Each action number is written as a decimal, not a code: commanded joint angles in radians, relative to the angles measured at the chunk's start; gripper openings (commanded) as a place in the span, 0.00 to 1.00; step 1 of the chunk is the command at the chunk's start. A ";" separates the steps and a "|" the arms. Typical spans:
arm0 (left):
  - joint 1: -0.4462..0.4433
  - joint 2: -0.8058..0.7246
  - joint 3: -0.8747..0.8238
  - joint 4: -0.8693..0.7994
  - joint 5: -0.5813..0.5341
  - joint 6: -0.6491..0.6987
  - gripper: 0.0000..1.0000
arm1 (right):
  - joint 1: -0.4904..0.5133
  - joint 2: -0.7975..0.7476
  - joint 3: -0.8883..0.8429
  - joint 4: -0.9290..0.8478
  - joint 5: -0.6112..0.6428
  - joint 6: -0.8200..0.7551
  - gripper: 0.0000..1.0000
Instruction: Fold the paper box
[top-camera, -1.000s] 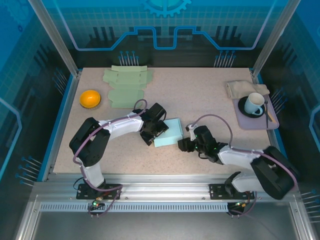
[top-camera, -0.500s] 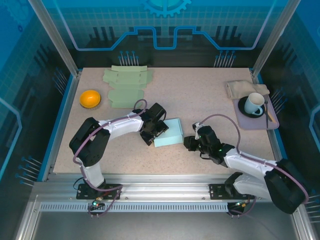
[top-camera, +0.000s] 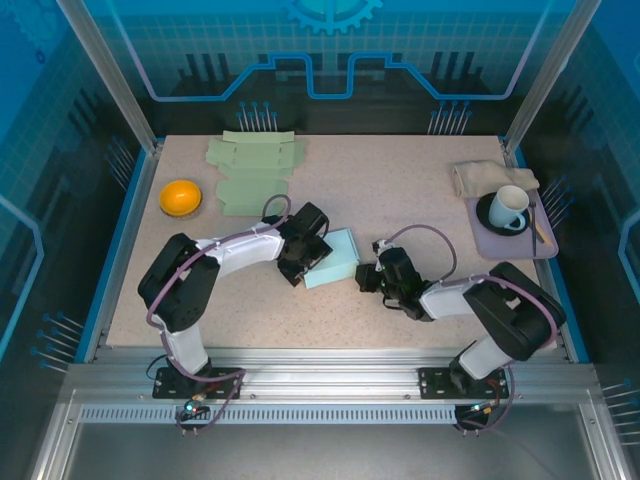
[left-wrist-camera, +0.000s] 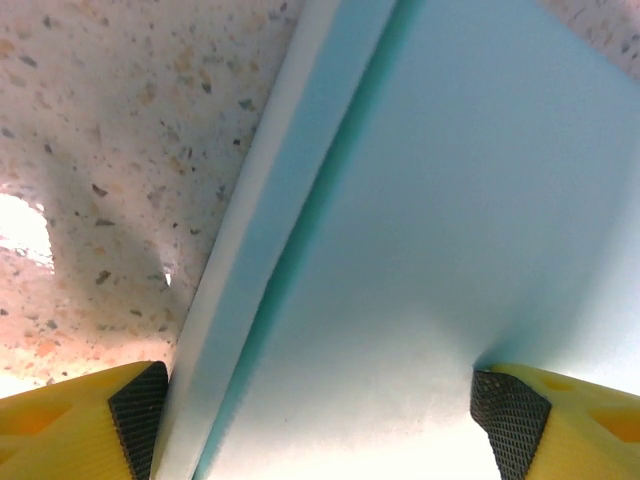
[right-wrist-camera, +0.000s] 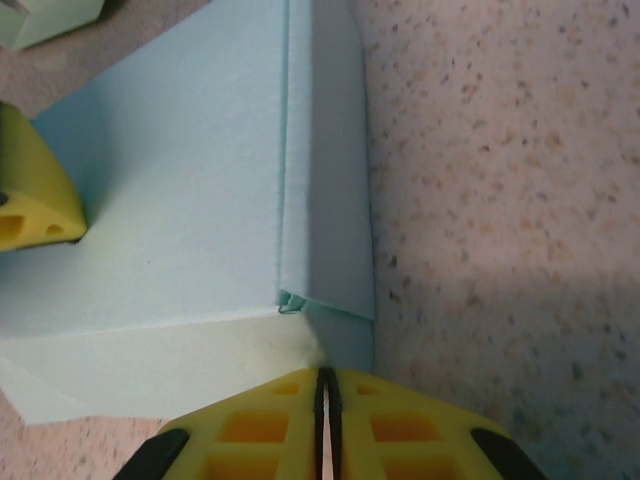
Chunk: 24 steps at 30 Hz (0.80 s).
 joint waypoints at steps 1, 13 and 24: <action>-0.038 0.092 -0.052 -0.094 0.075 0.018 0.84 | 0.033 0.070 0.030 0.158 -0.004 -0.008 0.12; -0.029 0.041 0.133 -0.317 0.093 0.231 0.91 | -0.089 0.055 0.137 -0.130 -0.086 -0.062 0.14; 0.042 -0.067 0.168 -0.258 0.149 0.552 0.92 | -0.198 0.004 0.260 -0.478 -0.262 -0.132 0.13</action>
